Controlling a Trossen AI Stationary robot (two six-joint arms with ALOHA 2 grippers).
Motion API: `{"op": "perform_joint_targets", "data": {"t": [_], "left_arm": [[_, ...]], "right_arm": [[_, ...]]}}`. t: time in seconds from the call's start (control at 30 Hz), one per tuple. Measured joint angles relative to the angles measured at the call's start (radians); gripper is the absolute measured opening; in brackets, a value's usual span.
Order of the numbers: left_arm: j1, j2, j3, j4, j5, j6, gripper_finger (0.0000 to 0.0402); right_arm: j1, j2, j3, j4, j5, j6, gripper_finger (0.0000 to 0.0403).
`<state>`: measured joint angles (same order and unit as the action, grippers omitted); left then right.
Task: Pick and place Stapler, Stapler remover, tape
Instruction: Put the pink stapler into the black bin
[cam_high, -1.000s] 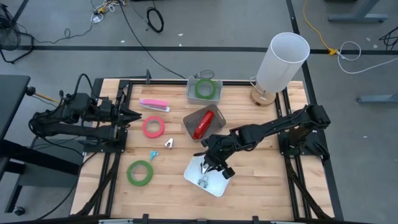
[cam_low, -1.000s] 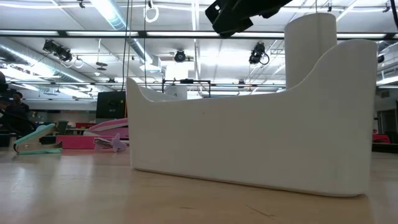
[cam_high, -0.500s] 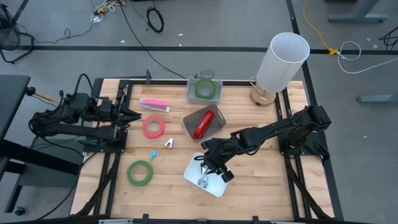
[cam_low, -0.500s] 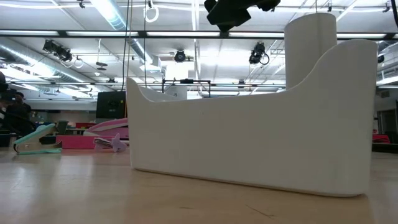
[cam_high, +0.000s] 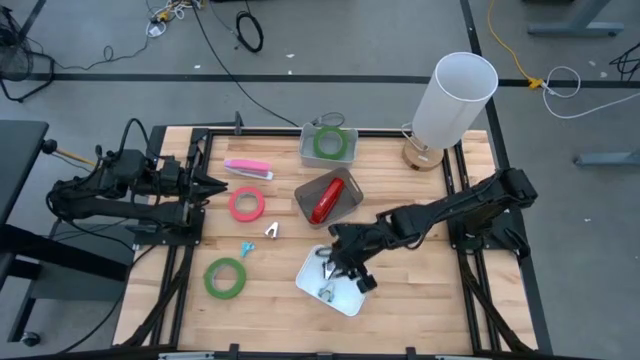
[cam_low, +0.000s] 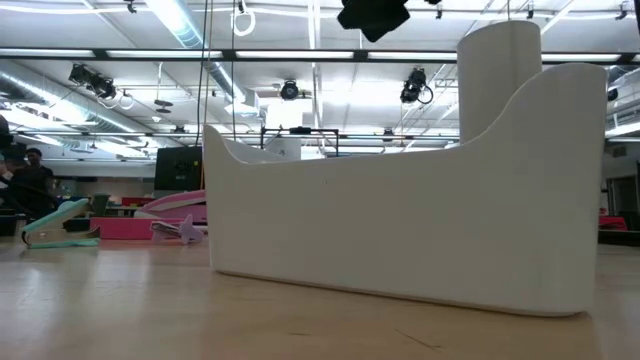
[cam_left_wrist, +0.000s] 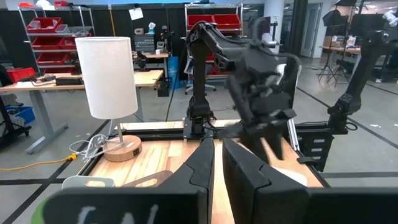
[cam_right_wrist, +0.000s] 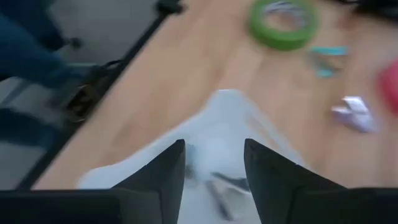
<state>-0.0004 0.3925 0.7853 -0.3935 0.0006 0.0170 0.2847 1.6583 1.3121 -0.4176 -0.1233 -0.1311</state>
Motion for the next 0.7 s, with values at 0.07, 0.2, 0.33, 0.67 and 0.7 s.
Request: {"op": "perform_joint_targets", "data": {"t": [0.07, 0.2, 0.33, 0.67, 0.7], "left_arm": [[0.000, 0.000, 0.000, 0.000, 0.000, 0.000, 0.0034], [0.000, 0.000, 0.000, 0.000, 0.000, 0.000, 0.0034], [0.000, 0.000, 0.000, 0.000, 0.000, 0.000, 0.0034], [0.000, 0.000, 0.000, 0.000, 0.000, 0.000, 0.0034], [0.000, 0.000, 0.000, 0.000, 0.000, 0.000, 0.0034]], "right_arm": [[-0.018, -0.022, 0.000, -0.001, 0.027, -0.010, 0.0166], [-0.054, -0.078, 0.000, 0.002, 0.070, -0.039, 0.0166], [-0.110, -0.141, 0.000, 0.011, 0.090, -0.034, 0.0166], [-0.209, -0.296, -0.182, 0.335, 0.093, -0.034, 0.0166], [-0.212, -0.314, -0.218, 0.387, 0.093, -0.034, 0.0166]]}}
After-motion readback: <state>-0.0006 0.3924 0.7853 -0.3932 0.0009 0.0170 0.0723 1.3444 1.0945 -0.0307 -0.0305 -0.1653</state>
